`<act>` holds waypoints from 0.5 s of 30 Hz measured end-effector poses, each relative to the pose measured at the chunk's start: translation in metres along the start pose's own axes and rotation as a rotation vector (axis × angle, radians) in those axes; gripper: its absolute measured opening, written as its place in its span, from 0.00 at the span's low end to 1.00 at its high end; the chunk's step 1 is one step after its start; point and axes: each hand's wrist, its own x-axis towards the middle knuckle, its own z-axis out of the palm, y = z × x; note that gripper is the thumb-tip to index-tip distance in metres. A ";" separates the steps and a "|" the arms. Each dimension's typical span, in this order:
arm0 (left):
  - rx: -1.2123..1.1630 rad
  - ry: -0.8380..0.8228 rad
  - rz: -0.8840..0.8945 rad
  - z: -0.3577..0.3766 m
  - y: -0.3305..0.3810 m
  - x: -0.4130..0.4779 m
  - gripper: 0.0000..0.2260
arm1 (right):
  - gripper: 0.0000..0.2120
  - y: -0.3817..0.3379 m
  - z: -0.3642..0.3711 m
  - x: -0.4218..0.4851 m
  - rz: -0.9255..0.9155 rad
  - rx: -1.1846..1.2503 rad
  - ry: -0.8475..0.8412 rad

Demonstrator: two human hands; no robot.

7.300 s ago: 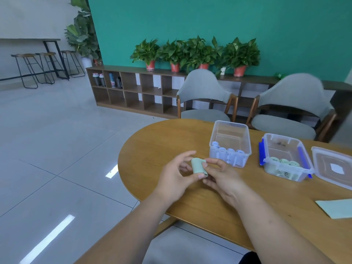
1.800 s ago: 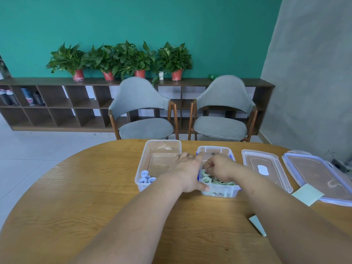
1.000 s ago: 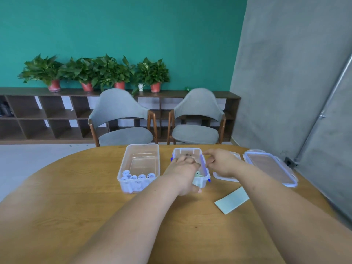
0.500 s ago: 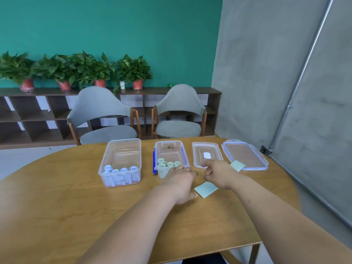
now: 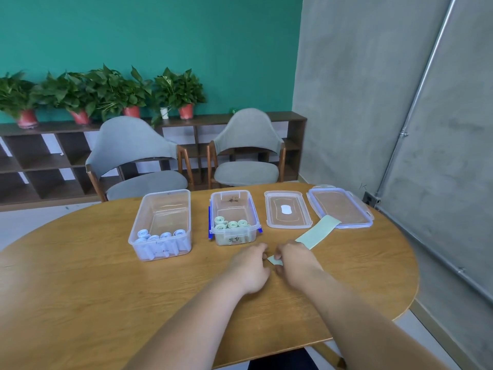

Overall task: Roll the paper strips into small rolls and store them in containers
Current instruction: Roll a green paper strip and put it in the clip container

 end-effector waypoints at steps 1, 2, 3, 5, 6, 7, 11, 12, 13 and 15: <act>-0.031 0.001 -0.017 0.001 -0.001 0.000 0.26 | 0.12 0.000 0.001 0.001 0.005 -0.004 0.001; -0.057 -0.001 -0.030 0.001 -0.002 0.001 0.26 | 0.11 0.000 0.001 0.001 0.011 -0.009 0.002; -0.080 -0.005 -0.043 0.001 -0.003 0.001 0.26 | 0.11 0.000 0.000 0.001 0.022 -0.015 0.002; -0.128 -0.005 -0.057 0.001 -0.003 0.002 0.26 | 0.10 -0.003 -0.005 0.001 0.055 -0.027 0.000; -0.152 0.000 -0.057 0.000 -0.003 0.003 0.26 | 0.09 -0.005 -0.009 0.001 0.069 -0.026 0.005; -0.180 0.009 -0.052 -0.002 -0.002 0.004 0.26 | 0.09 -0.005 -0.016 0.001 0.079 -0.013 0.026; -0.330 0.072 0.000 -0.019 0.010 0.005 0.23 | 0.07 0.005 -0.061 0.009 0.107 0.138 0.321; -0.374 0.096 0.020 -0.026 0.013 0.005 0.22 | 0.08 0.008 -0.075 0.011 0.123 0.214 0.445; -0.436 0.119 0.036 -0.032 0.017 0.004 0.21 | 0.08 0.012 -0.091 0.011 0.133 0.305 0.569; -0.579 0.166 0.046 -0.045 0.024 -0.001 0.19 | 0.09 0.018 -0.124 0.011 0.137 0.468 0.735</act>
